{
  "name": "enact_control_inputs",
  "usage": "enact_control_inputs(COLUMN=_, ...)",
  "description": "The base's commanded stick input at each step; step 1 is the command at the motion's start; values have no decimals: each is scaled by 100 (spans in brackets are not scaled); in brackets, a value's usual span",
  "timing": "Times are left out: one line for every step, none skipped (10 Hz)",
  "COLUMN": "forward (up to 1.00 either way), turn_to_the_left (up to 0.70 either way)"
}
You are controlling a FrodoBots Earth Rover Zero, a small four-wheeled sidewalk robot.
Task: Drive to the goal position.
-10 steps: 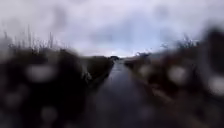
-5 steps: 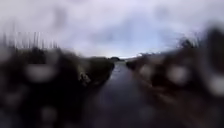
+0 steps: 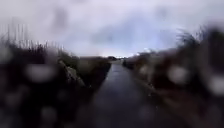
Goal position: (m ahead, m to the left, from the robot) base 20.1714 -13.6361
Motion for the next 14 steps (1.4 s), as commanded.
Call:
enact_control_inputs(forward=70, turn_to_the_left=0)
enact_control_inputs(forward=70, turn_to_the_left=0)
enact_control_inputs(forward=70, turn_to_the_left=0)
enact_control_inputs(forward=70, turn_to_the_left=0)
enact_control_inputs(forward=70, turn_to_the_left=0)
enact_control_inputs(forward=70, turn_to_the_left=0)
enact_control_inputs(forward=70, turn_to_the_left=-26)
enact_control_inputs(forward=70, turn_to_the_left=-32)
enact_control_inputs(forward=70, turn_to_the_left=-35)
enact_control_inputs(forward=70, turn_to_the_left=-35)
enact_control_inputs(forward=70, turn_to_the_left=-20)
enact_control_inputs(forward=70, turn_to_the_left=-10)
enact_control_inputs(forward=70, turn_to_the_left=0)
enact_control_inputs(forward=70, turn_to_the_left=0)
